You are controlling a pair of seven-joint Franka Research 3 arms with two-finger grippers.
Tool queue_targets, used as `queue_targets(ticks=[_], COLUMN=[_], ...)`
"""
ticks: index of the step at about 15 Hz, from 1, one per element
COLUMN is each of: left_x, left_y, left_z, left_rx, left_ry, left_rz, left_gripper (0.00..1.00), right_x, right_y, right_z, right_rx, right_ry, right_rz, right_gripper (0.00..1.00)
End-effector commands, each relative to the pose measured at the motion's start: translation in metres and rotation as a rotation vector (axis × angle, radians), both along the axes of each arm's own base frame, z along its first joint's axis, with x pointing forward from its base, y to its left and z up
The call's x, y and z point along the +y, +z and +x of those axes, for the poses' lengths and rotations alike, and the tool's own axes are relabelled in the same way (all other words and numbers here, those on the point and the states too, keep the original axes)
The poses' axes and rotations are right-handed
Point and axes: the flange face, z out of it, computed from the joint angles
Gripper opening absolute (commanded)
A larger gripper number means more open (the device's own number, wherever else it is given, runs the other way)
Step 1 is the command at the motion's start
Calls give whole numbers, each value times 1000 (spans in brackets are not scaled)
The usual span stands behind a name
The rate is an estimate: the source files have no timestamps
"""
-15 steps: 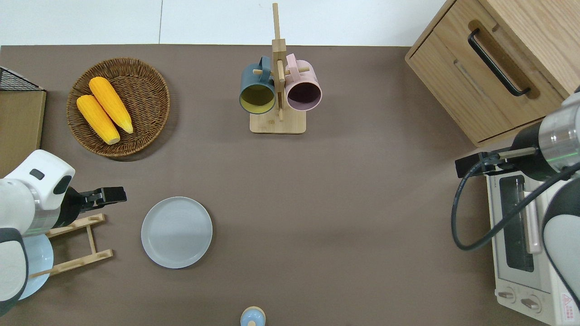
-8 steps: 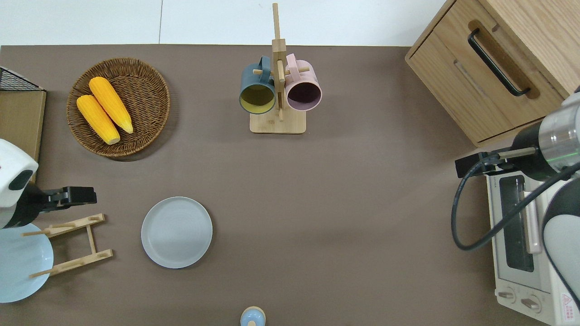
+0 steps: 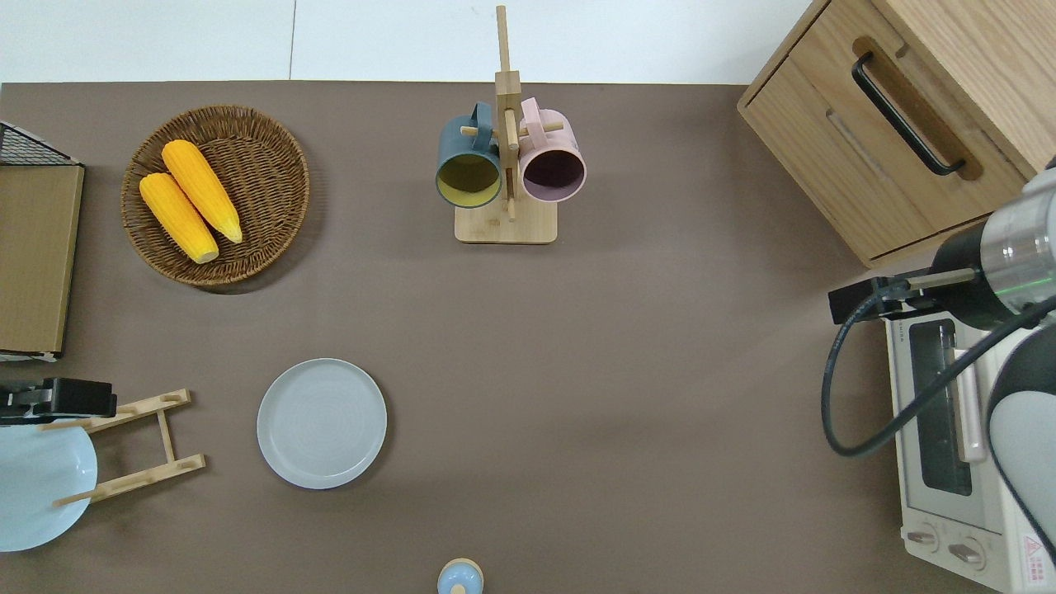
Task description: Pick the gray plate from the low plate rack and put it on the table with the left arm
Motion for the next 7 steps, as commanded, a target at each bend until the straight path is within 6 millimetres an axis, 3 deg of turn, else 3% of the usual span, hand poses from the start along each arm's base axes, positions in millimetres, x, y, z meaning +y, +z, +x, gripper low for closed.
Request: queue_targets(ticks=[1, 7], left_x=[-6, -10], left_y=[19, 12], left_z=[2, 11], left_rx=[10, 12], left_ry=[-36, -20], left_rz=[7, -6], left_gripper=[993, 993], right_x=[-1, -2], right_y=[4, 4], right_z=[-2, -2], right_rx=[2, 2], right_ry=[-14, -15], right_rz=[-3, -3], right_gripper=[983, 983])
